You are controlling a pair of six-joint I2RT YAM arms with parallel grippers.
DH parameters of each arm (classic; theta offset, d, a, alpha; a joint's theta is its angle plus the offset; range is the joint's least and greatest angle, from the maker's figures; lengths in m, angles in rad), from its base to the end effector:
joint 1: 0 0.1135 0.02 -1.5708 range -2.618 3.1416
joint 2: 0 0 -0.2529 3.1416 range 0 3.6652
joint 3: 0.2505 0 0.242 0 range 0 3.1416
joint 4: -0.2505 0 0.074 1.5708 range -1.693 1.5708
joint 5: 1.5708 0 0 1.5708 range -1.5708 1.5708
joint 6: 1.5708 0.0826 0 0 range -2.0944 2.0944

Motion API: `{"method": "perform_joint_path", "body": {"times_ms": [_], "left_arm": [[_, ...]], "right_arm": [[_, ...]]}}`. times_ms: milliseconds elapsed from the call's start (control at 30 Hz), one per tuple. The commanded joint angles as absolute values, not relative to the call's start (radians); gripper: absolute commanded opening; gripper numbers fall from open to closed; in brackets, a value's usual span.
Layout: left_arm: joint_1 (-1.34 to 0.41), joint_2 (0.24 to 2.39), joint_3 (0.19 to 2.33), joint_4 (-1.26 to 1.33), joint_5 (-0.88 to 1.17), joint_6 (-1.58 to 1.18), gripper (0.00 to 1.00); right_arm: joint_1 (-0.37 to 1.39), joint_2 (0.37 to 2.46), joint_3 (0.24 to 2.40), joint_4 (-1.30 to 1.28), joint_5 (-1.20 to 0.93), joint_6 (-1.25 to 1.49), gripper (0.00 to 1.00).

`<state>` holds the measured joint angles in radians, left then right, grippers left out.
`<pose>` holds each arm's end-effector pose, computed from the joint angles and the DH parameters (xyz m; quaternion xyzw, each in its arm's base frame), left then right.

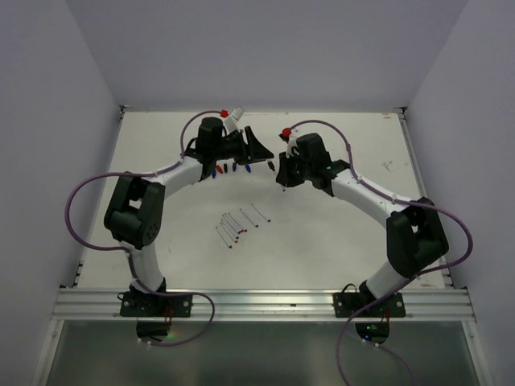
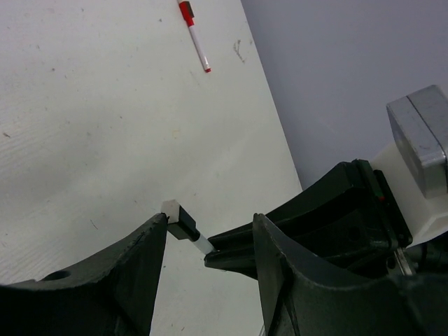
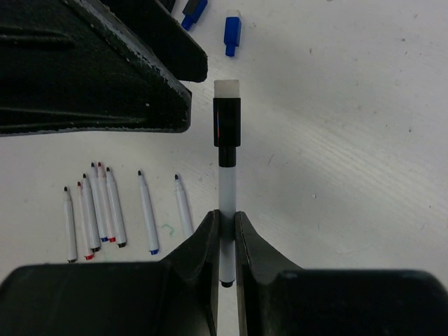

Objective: Open the pen caps

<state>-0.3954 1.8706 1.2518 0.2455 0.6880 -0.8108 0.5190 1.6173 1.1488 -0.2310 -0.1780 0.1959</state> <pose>0.3939 -0.2213 0.2177 0.0256 0.8001 -0.5304 0.2790 0.3287 0.2046 0.2138 -0.1823 0.8852 0.2226 0.3656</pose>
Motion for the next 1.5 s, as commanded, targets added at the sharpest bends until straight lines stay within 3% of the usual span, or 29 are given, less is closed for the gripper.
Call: {"method": "perform_joint_path", "body": {"times_ms": [0, 167, 567, 733, 1067, 1133, 1167, 1200, 1267, 1400, 1467], "left_arm": [[-0.403, 1.862, 1.241, 0.284, 0.707, -0.822, 0.55], [-0.408, 1.848, 1.244, 0.236, 0.644, -0.792, 0.55], [-0.425, 1.893, 1.252, 0.336, 0.73, -0.871, 0.55], [-0.425, 1.882, 1.249, 0.348, 0.729, -0.879, 0.49], [-0.426, 1.888, 1.232, 0.393, 0.736, -0.905, 0.0], [-0.425, 1.882, 1.221, 0.413, 0.744, -0.914, 0.0], [-0.425, 1.878, 1.213, 0.423, 0.744, -0.917, 0.0], [-0.425, 1.873, 1.203, 0.434, 0.744, -0.923, 0.0], [-0.425, 1.858, 1.19, 0.445, 0.738, -0.928, 0.0], [-0.422, 1.848, 1.174, 0.549, 0.776, -0.998, 0.0], [-0.423, 1.842, 1.157, 0.595, 0.802, -1.046, 0.0]], "right_arm": [[0.526, 1.562, 1.14, -0.155, -0.161, 0.222, 0.0], [0.532, 1.557, 1.149, -0.156, -0.143, 0.224, 0.0], [0.558, 1.551, 1.161, -0.118, -0.121, 0.241, 0.0], [0.561, 1.555, 1.158, -0.109, -0.11, 0.244, 0.0], [0.568, 1.529, 1.127, -0.101, -0.106, 0.247, 0.0], [0.568, 1.522, 1.124, -0.103, -0.088, 0.245, 0.0], [0.568, 1.52, 1.117, -0.1, -0.081, 0.244, 0.07], [0.569, 1.519, 1.114, -0.098, -0.081, 0.242, 0.24], [0.568, 1.525, 1.114, -0.104, -0.091, 0.238, 0.35], [0.565, 1.534, 1.098, -0.074, -0.165, 0.224, 0.36], [0.555, 1.539, 1.086, -0.031, -0.236, 0.228, 0.31]]}}
